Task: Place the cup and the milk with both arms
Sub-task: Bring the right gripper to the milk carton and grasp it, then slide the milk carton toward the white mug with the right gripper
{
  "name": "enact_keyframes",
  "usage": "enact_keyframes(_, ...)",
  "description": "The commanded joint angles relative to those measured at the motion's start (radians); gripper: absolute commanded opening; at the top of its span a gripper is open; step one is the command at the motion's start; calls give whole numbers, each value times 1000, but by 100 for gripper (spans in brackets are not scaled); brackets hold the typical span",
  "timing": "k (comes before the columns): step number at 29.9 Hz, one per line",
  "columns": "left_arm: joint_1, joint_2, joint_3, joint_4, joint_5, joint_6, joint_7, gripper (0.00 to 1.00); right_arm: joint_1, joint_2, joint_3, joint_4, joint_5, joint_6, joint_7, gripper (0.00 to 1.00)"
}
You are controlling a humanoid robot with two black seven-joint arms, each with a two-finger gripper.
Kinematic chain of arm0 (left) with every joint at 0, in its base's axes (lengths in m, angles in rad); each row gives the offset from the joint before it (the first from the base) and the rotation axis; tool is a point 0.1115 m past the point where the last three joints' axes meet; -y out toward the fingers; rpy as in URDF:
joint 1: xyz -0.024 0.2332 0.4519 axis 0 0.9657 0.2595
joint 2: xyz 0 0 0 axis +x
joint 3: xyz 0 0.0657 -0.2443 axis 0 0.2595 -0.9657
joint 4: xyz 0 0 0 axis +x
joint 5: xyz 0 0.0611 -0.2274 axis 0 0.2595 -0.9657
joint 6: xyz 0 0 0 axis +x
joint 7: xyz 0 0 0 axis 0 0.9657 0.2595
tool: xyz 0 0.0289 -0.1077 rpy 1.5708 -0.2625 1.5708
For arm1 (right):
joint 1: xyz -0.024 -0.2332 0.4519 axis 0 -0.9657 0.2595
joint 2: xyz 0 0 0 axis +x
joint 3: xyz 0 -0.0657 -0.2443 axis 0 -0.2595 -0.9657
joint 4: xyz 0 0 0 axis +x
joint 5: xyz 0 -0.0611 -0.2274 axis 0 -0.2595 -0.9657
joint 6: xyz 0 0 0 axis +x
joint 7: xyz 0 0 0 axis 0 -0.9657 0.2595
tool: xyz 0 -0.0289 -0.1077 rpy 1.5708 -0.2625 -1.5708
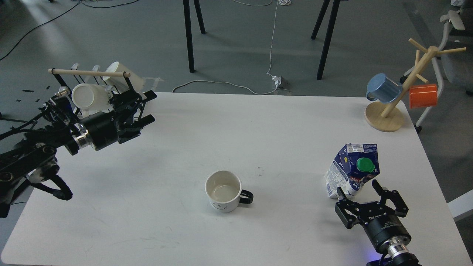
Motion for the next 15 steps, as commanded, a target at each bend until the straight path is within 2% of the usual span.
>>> enact_keyframes(1,0,-1,0,6,0,0,0,98,8,40,2,-13,0,0,0,99)
enact_keyframes(15,18,-3,0,11,0,0,0,98,29,93,33,-38,8,0,0,98)
